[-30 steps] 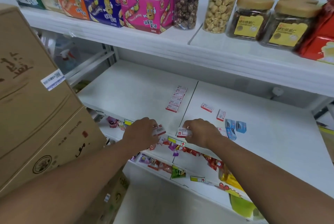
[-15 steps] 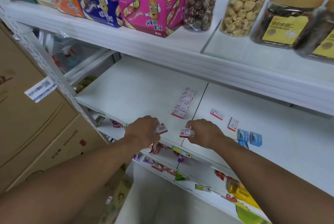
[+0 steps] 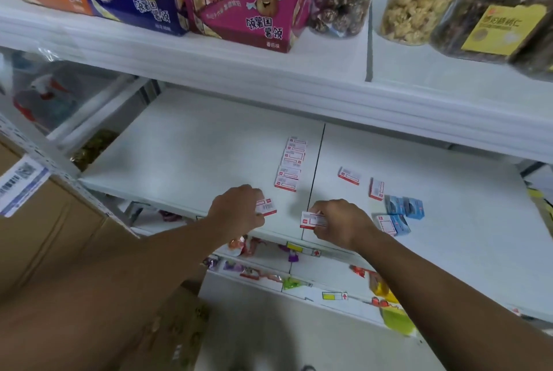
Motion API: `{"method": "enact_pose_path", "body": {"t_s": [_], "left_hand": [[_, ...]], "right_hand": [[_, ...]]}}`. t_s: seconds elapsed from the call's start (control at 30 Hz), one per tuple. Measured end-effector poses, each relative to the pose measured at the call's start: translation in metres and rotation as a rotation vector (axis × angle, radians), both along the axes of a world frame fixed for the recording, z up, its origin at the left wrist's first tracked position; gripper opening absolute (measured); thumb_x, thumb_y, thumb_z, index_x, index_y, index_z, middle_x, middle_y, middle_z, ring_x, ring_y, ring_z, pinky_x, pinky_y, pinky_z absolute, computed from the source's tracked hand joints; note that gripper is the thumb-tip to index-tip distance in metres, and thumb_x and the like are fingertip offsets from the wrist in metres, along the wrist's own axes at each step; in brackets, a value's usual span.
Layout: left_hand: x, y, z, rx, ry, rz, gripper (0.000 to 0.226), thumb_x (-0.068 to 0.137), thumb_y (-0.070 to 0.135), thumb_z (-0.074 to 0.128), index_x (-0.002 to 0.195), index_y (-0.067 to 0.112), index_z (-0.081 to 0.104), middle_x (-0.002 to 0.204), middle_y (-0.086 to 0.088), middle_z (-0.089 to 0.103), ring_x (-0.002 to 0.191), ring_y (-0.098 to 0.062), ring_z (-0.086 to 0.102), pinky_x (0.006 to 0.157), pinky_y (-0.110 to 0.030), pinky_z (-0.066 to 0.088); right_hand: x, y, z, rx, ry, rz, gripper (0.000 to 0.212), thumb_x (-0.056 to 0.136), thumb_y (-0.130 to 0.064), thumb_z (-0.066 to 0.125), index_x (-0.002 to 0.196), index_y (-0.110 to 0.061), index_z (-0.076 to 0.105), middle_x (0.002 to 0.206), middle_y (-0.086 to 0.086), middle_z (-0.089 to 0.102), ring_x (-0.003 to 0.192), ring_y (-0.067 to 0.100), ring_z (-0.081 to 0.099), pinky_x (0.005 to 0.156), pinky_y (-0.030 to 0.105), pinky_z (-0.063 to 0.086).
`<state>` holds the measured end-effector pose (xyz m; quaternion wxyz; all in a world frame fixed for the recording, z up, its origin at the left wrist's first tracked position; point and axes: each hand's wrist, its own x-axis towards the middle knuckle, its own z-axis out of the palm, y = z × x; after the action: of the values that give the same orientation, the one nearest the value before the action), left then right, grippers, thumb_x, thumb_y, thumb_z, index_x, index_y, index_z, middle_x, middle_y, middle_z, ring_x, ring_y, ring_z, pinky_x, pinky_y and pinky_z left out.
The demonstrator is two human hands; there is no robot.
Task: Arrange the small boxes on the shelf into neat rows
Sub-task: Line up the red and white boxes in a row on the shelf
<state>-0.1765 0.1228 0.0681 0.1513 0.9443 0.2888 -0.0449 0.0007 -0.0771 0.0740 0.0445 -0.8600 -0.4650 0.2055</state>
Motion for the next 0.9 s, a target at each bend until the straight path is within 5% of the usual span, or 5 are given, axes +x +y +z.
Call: {"method": "enact_pose_path", "body": {"t_s": [0.4, 0.77, 0.9], "left_hand": [[0.015, -0.006, -0.022, 0.0, 0.006, 0.001, 0.052, 0.086, 0.041, 0.072, 0.137, 0.032, 0.063, 0.114, 0.007, 0.065, 0.09, -0.016, 0.061, 0.07, -0.027, 0.057], [0.041, 0.001, -0.046, -0.032, -0.085, 0.023, 0.047, 0.094, 0.032, 0.072, 0.14, 0.03, 0.061, 0.128, 0.008, 0.067, 0.105, -0.018, 0.066, 0.081, -0.034, 0.06], [0.058, 0.007, -0.056, 0.017, -0.14, 0.01, 0.044, 0.094, 0.028, 0.074, 0.137, 0.031, 0.065, 0.129, 0.009, 0.07, 0.104, -0.017, 0.068, 0.075, -0.028, 0.055]], "right_hand": [[0.01, -0.003, -0.019, 0.011, 0.021, -0.002, 0.027, 0.091, -0.037, 0.07, 0.117, -0.033, 0.066, 0.111, -0.005, 0.072, 0.094, 0.017, 0.067, 0.076, 0.029, 0.056], [0.011, 0.012, -0.05, 0.018, 0.072, 0.077, 0.033, 0.09, -0.039, 0.073, 0.122, -0.032, 0.067, 0.111, -0.005, 0.071, 0.087, 0.014, 0.058, 0.066, 0.026, 0.043], [0.01, 0.014, -0.057, 0.024, 0.068, 0.023, 0.033, 0.087, -0.035, 0.071, 0.12, -0.031, 0.067, 0.11, -0.003, 0.07, 0.094, 0.018, 0.064, 0.076, 0.034, 0.057]]}}
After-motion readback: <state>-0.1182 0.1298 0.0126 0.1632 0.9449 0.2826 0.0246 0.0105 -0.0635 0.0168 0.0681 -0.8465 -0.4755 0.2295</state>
